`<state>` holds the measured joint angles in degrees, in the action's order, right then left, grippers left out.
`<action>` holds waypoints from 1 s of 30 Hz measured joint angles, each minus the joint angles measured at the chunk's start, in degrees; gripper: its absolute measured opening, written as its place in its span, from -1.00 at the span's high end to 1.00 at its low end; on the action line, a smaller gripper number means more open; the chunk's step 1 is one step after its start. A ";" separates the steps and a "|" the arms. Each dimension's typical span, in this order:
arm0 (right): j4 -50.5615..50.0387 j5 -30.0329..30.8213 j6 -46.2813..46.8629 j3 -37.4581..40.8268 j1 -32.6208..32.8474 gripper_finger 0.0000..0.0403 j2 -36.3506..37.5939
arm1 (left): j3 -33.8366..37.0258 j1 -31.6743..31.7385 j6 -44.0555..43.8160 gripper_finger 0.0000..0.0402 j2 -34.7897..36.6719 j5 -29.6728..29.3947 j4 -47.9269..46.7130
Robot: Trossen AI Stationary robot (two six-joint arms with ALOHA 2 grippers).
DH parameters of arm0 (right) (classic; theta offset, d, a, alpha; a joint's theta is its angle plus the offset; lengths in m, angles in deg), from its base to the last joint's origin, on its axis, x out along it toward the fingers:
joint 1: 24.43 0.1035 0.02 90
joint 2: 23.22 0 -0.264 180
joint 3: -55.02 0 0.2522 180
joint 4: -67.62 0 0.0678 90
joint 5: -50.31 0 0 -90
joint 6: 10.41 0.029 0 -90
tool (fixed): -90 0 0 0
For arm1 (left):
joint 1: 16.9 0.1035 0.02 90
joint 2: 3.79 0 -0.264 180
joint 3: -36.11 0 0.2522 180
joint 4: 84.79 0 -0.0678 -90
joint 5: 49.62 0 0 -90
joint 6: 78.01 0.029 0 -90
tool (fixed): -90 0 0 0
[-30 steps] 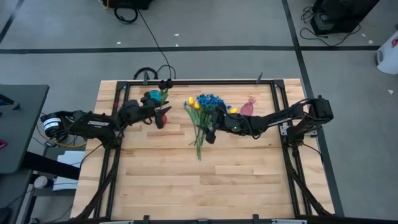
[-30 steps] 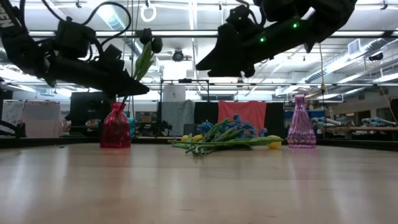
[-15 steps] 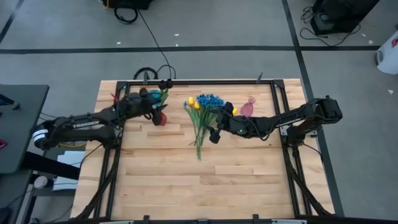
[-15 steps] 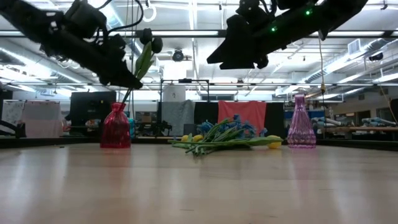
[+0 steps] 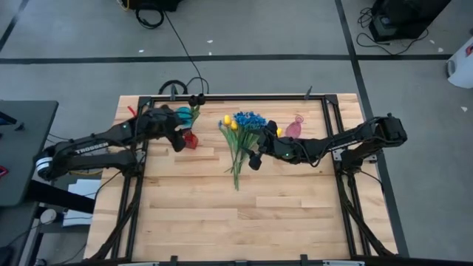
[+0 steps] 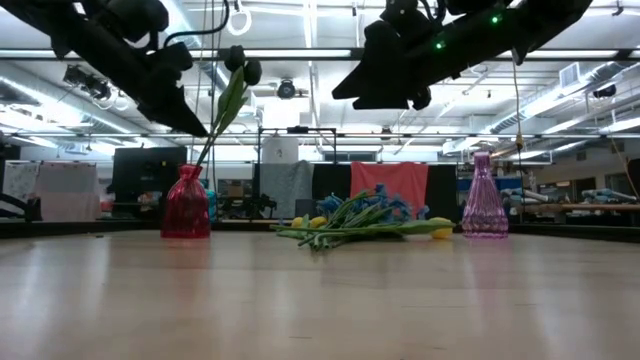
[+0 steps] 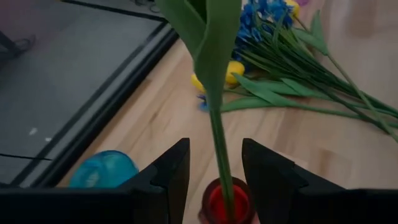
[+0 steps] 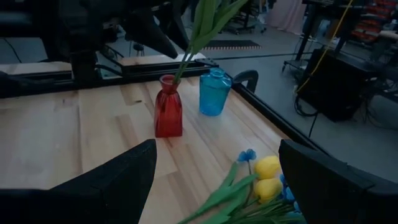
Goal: Sort flowers into vase by color
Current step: Put the yellow flower into the pink vase
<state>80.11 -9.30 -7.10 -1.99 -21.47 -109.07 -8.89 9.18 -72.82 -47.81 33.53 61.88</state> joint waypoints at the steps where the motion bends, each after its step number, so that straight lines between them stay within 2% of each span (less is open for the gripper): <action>1: 0.23 0.00 0.16 0.00 0.00 -0.72 0.00 | 0.00 0.00 0.32 0.24 0.85 -0.51 -0.55; 8: 0.31 -0.03 1.02 0.00 0.31 -0.72 0.00 | 0.00 -0.34 -1.05 0.24 9.42 -1.31 -5.60; 13: 0.27 -0.02 1.03 0.00 0.31 -0.72 0.00 | 0.34 -5.22 -5.44 0.24 12.71 -1.23 -9.15; 21: 0.27 -0.02 1.29 0.00 0.31 -0.72 0.00 | 3.31 -18.27 -13.38 0.24 12.73 -5.75 -6.60; 25: 0.29 0.00 1.68 0.00 0.31 -0.72 0.00 | 5.14 -25.25 -15.87 0.24 11.53 -6.77 1.00; 30: 1.17 0.00 4.97 -0.01 0.32 -0.72 -0.21 | 7.66 -31.61 -14.48 0.24 6.77 -9.68 7.25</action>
<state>81.29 -9.30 -2.13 -1.99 -21.15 -109.27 -1.23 -22.43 -87.30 -41.04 23.86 69.13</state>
